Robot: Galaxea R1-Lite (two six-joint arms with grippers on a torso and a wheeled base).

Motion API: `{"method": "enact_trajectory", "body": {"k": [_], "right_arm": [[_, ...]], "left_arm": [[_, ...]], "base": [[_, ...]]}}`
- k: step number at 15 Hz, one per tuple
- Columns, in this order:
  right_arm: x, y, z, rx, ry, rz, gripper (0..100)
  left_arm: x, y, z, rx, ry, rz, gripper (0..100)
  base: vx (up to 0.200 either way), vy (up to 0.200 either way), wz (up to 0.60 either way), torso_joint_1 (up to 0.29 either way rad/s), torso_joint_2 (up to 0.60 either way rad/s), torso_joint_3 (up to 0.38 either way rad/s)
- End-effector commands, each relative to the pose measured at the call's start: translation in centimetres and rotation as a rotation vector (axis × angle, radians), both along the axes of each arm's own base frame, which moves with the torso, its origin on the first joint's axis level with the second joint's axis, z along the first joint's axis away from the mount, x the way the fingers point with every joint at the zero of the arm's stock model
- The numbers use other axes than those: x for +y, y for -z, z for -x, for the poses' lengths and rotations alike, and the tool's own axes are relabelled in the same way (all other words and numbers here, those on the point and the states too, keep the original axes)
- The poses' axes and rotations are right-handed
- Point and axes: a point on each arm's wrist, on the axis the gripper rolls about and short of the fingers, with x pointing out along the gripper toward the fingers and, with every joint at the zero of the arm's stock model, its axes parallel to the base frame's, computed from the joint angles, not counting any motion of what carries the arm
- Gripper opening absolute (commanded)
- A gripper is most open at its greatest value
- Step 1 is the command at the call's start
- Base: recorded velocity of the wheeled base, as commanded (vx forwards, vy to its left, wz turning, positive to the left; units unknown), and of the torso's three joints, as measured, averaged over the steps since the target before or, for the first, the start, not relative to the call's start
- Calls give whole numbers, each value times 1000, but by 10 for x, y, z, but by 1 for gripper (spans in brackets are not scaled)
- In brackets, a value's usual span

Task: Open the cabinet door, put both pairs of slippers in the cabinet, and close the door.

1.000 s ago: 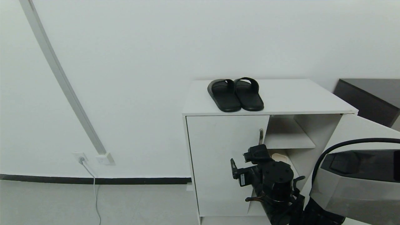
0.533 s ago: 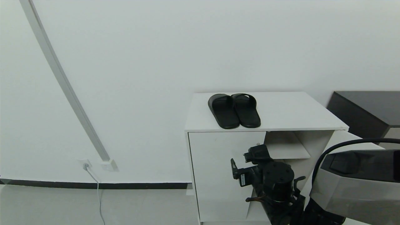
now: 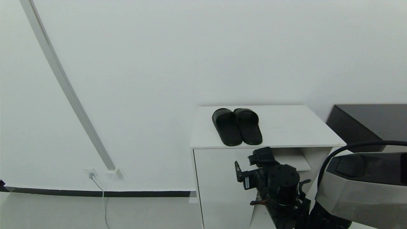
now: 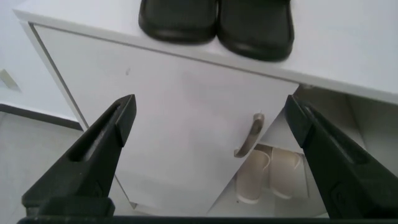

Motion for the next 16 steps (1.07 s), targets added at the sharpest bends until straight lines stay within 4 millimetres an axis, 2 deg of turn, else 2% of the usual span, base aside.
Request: {"method": "enact_trajectory", "body": {"k": [1,4,7,11,14,16], "right_arm": [[0,-2,0,-6,1,-4,100],[-2,-7,-1,-33,-17,-30,100],[-10,-7,-14,-36,-45,-22,100],[-6,-43,-44,14,-3,-37,100],[-1,-77,-50,140,18,-89,100],[1,-89,-50,194,29,-109,100]], "left_arm": [[0,0,0,0,-1,0,0],[0,0,0,2,-1,-2,0],[0,0,0,0,1,-3,0],[0,0,0,2,1,-5,0],[0,0,0,2,1,-3,0],[0,0,0,2,1,-3,0]], "base": [[0,0,0,183,-383,-203],[0,0,0,162,-344,-181],[0,0,0,12,-24,-12],[0,0,0,0,0,0],[0,0,0,0,0,0],[0,0,0,0,0,0]]}}
